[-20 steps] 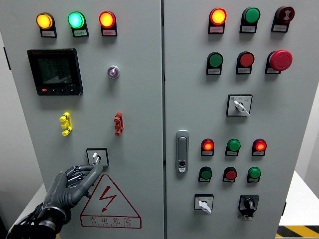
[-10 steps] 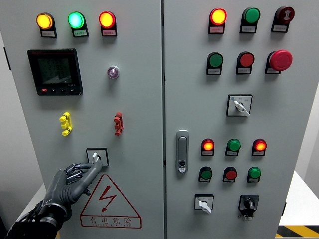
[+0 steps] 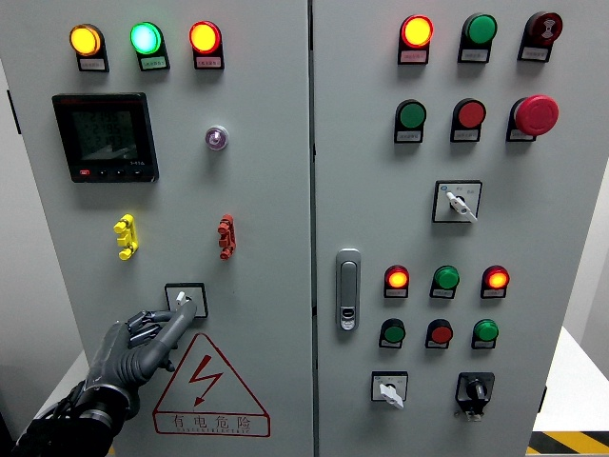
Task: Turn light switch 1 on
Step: 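Grip the rotary switch knob with the left hand fingers, then twist the rotary switch knob with the left hand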
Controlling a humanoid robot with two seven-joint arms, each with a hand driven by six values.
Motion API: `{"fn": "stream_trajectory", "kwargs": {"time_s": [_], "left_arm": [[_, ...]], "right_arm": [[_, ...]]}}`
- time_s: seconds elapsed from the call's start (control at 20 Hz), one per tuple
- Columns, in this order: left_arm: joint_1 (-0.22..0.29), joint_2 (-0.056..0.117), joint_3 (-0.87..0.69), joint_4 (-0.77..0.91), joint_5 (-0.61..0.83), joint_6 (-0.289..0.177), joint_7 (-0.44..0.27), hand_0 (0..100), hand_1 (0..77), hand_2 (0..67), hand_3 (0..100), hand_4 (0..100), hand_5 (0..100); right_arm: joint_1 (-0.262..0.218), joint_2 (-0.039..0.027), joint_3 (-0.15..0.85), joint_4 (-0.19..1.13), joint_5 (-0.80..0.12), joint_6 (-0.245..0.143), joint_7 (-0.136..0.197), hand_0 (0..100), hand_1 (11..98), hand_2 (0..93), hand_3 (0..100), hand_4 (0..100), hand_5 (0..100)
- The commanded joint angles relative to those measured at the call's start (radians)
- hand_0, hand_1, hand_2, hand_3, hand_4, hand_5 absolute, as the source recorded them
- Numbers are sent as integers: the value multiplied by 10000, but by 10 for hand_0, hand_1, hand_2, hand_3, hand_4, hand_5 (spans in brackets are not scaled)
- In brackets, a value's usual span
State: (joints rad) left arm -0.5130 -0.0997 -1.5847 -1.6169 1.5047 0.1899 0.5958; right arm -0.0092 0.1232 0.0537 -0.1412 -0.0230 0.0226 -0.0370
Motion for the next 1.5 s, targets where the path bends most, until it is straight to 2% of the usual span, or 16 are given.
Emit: {"fn": "stream_trajectory", "kwargs": {"time_s": [0.0, 0.1, 0.4, 0.7, 0.75, 1.4, 1.45], "left_arm": [[-70, 0, 1, 0, 17, 3, 70, 0, 577, 460, 873, 1000, 773], [-101, 0, 1, 0, 185, 3, 376, 0, 574, 460, 873, 1000, 775], [-239, 0, 1, 0, 447, 3, 638, 0, 567, 466, 876, 1000, 775], [-362, 0, 1, 16, 447, 3, 669, 0, 552, 475, 879, 1000, 777], [-377, 0, 1, 16, 462, 3, 684, 0, 551, 477, 880, 1000, 777], [-423, 30, 31, 47, 462, 3, 960, 0, 532, 485, 886, 1000, 778], [-423, 30, 16, 62, 447, 3, 990, 0, 529, 486, 886, 1000, 779]], "right_arm": [[0, -5, 0, 1, 0, 4, 2, 0, 187, 0, 198, 194, 104], [0, 10, 0, 1, 0, -11, 2, 0, 196, 0, 198, 194, 104], [0, -5, 0, 1, 0, -11, 2, 0, 200, 0, 198, 194, 104], [0, 10, 0, 1, 0, 4, 2, 0, 198, 0, 198, 194, 104], [0, -5, 0, 1, 0, 4, 2, 0, 199, 0, 198, 194, 104], [0, -5, 0, 1, 0, 4, 2, 0, 199, 0, 198, 194, 104], [0, 10, 0, 1, 0, 4, 2, 0, 199, 0, 198, 194, 104]]}}
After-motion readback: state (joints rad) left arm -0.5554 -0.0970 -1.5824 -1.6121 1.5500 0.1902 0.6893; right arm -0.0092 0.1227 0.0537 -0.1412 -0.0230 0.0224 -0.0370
